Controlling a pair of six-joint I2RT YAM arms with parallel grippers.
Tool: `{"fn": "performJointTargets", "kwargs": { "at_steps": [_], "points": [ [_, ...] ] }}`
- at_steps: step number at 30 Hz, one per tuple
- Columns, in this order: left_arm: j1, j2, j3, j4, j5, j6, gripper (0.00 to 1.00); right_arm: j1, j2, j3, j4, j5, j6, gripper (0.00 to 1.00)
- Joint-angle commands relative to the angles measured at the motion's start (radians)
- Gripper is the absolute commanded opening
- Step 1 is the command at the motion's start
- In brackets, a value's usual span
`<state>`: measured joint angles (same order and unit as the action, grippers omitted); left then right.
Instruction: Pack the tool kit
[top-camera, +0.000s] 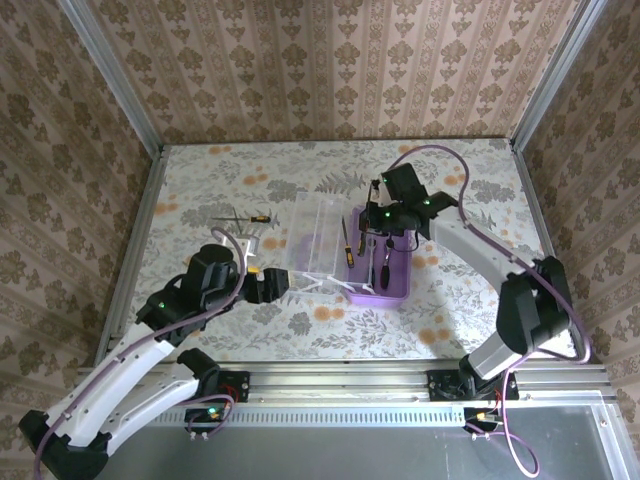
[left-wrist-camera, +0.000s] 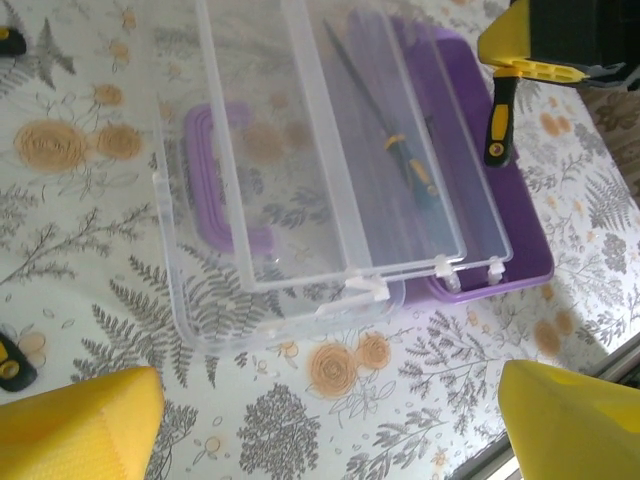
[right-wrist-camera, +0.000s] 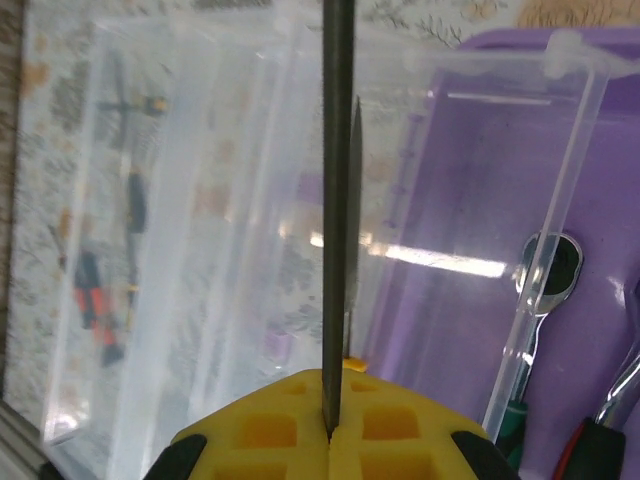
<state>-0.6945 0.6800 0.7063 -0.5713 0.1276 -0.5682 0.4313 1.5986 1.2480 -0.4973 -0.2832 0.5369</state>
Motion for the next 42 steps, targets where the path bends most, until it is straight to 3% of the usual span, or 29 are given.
{"fn": "performJointTargets", "kwargs": {
  "at_steps": [1, 18, 22, 24, 27, 35, 42],
  "points": [
    [0.007, -0.034, -0.004, -0.035, -0.033, -0.024, 0.87, 0.012, 0.046, 0.021, -0.064, 0.012, -0.076, 0.04],
    [0.039, -0.121, -0.041, -0.062, -0.071, -0.029, 0.86, 0.035, 0.226, 0.092, -0.014, -0.08, -0.035, 0.03],
    [0.042, -0.128, -0.046, -0.065, -0.069, -0.029, 0.86, 0.035, 0.245, 0.112, -0.03, -0.098, -0.033, 0.09],
    [0.044, -0.128, -0.05, -0.062, -0.066, -0.028, 0.86, 0.035, 0.245, 0.116, -0.035, -0.092, -0.031, 0.2],
    [0.047, -0.122, -0.049, -0.061, -0.062, -0.027, 0.86, 0.035, 0.231, 0.113, -0.035, -0.085, -0.022, 0.24],
    [0.053, -0.11, -0.042, -0.05, -0.051, -0.024, 0.87, 0.035, 0.16, 0.116, -0.073, -0.071, -0.008, 0.27],
    [0.056, -0.102, -0.047, -0.034, -0.048, -0.029, 0.87, 0.035, 0.074, 0.108, -0.131, 0.063, -0.025, 0.22]
  ]
}}
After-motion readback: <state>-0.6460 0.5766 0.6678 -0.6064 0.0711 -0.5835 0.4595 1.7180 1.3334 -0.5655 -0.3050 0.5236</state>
